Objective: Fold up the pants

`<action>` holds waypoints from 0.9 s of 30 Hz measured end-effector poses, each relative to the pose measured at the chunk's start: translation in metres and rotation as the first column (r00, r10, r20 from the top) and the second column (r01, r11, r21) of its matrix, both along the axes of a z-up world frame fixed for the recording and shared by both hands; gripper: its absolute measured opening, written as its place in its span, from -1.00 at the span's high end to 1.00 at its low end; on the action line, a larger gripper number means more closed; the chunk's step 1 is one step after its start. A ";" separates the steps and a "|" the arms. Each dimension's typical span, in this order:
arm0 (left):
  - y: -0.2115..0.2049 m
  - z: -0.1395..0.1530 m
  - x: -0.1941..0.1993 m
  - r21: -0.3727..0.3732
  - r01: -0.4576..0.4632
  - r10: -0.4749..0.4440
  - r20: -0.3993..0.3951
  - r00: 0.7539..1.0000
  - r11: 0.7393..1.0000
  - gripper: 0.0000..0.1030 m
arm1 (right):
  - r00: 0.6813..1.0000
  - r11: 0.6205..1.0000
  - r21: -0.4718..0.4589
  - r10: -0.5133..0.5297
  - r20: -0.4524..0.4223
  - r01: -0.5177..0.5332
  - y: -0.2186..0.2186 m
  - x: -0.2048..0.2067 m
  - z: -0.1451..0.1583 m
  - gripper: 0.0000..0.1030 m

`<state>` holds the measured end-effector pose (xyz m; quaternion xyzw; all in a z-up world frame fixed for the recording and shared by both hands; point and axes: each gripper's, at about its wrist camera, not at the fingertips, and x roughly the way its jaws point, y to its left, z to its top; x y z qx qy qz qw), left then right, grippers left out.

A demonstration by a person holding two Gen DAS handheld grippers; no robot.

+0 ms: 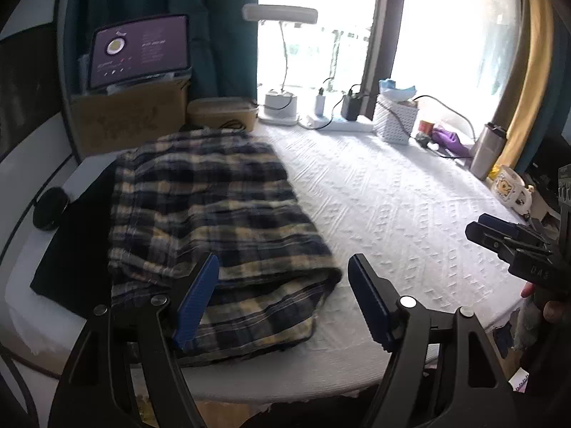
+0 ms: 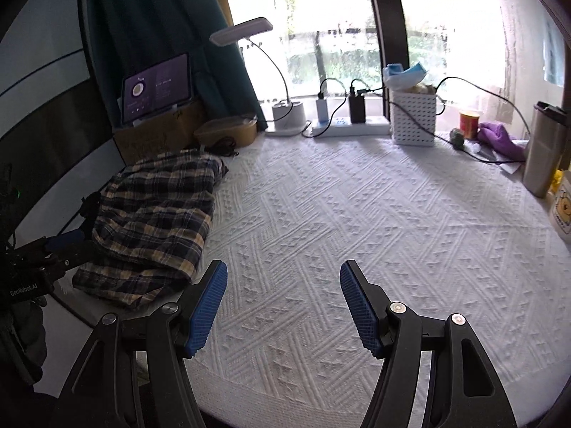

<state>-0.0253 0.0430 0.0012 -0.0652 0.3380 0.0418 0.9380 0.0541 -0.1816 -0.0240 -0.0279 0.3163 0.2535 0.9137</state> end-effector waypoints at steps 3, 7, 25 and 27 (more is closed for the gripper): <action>-0.006 0.007 0.000 0.004 0.015 -0.015 0.018 1.000 1.000 -0.45 | 1.000 1.000 0.006 -0.014 0.022 0.014 -0.007 -0.006 0.008 -0.32; -0.014 0.015 -0.002 0.009 0.035 -0.035 0.041 0.999 0.999 -0.45 | 0.998 1.000 0.008 -0.028 0.050 0.028 -0.016 -0.015 0.018 -0.32; -0.039 0.060 -0.021 0.054 0.084 -0.092 0.170 0.981 0.995 -0.45 | 0.983 0.998 0.054 -0.042 0.180 0.033 -0.038 -0.058 0.069 -0.32; -0.041 0.064 -0.024 0.059 0.084 -0.094 0.181 0.979 0.995 -0.45 | 0.979 0.998 0.061 -0.046 0.199 0.035 -0.043 -0.065 0.076 -0.32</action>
